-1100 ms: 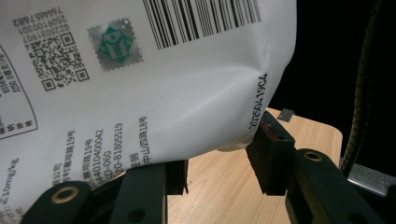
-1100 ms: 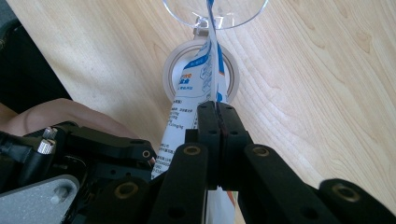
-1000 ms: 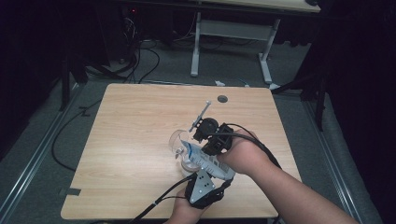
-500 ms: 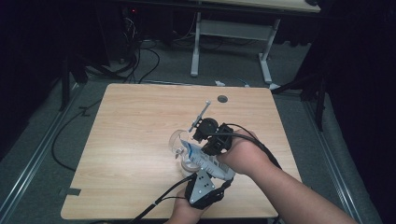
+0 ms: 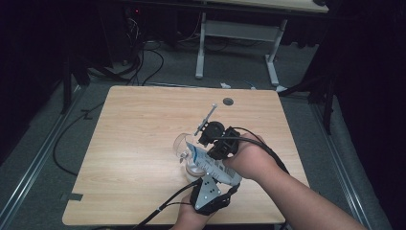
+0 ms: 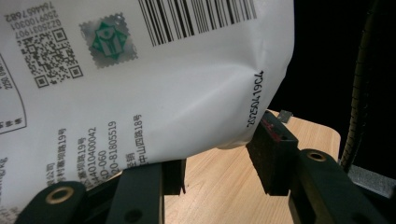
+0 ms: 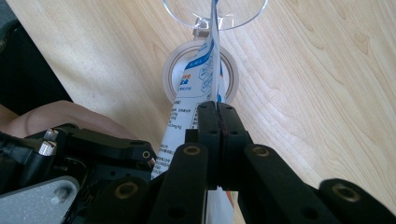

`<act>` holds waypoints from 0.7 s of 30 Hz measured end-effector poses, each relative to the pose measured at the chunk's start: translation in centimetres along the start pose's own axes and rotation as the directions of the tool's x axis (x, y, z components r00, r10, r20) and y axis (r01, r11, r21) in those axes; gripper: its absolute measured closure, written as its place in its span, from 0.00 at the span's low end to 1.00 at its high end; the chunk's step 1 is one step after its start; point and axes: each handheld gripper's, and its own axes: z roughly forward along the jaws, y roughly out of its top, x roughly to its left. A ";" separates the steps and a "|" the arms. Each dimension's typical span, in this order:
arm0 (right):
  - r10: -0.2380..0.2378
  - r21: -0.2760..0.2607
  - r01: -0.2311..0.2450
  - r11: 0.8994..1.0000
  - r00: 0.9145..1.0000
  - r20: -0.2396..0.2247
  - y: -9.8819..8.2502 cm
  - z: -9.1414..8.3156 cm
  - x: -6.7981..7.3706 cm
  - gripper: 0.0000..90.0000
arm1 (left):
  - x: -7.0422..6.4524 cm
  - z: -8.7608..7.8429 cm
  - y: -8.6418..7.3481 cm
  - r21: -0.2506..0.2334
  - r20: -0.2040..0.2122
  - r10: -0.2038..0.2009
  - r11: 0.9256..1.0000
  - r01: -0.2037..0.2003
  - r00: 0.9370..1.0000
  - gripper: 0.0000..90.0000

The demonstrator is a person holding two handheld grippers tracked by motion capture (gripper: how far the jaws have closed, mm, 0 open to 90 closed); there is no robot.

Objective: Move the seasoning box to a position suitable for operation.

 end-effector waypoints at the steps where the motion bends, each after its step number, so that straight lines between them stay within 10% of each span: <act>1: -0.002 0.000 0.002 1.000 1.000 0.000 0.0 0.0 0.0 1.00 | 0.0 0.0 0.0 0.000 0.000 -0.001 1.000 0.001 1.000 0.66; 21: -0.008 -0.004 0.008 1.000 1.000 0.002 0.4 -0.1 0.1 1.00 | 0.0 -0.1 0.2 -0.008 -0.002 -0.002 1.000 0.002 1.000 0.65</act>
